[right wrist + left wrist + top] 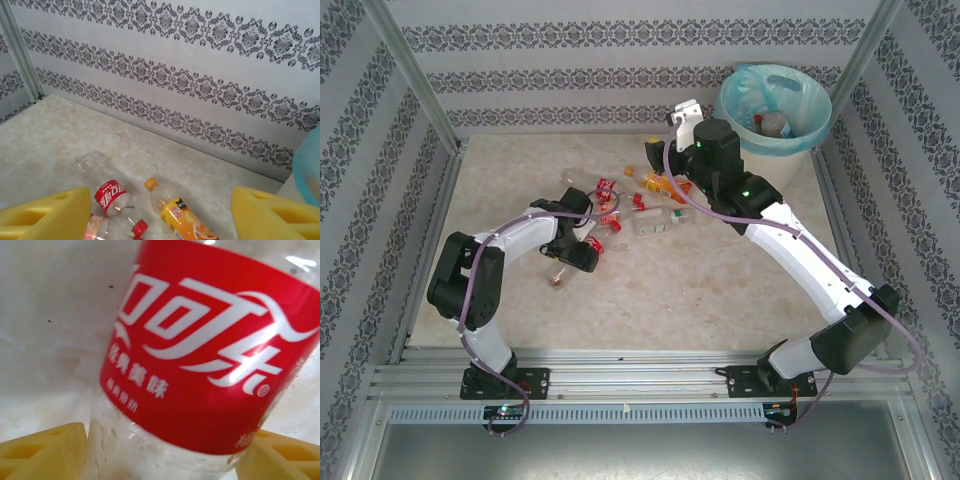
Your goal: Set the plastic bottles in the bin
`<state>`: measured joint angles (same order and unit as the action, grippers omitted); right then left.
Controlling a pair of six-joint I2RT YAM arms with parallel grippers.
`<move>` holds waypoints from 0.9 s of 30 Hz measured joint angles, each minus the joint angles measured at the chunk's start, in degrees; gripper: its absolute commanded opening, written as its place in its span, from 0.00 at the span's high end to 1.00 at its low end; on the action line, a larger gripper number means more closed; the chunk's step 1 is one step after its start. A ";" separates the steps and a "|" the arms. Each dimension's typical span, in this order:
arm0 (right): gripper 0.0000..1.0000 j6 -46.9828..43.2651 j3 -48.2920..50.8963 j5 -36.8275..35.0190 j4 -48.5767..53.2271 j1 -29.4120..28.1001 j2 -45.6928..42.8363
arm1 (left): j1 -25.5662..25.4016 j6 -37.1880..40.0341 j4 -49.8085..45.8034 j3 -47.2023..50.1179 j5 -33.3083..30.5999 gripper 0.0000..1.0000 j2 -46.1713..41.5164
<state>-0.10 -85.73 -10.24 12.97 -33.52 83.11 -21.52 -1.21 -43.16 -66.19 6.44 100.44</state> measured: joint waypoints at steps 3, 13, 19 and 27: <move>0.26 0.22 0.11 0.00 0.02 0.02 0.11 | 0.00 0.02 0.07 1.03 0.57 0.28 0.02; 0.25 0.46 0.11 0.04 0.02 0.02 1.20 | -0.79 1.09 -0.02 1.95 1.60 0.40 -0.24; 0.25 1.33 0.11 0.31 0.02 0.02 1.42 | -2.10 1.25 -1.31 3.02 3.89 0.42 -6.01; 0.26 3.23 0.11 2.34 0.02 0.02 1.42 | -2.10 1.77 -2.43 3.08 8.37 0.45 -18.01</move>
<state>3.14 -85.62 -7.90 12.99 -33.50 84.53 -23.62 0.56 -45.58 -63.11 14.81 82.43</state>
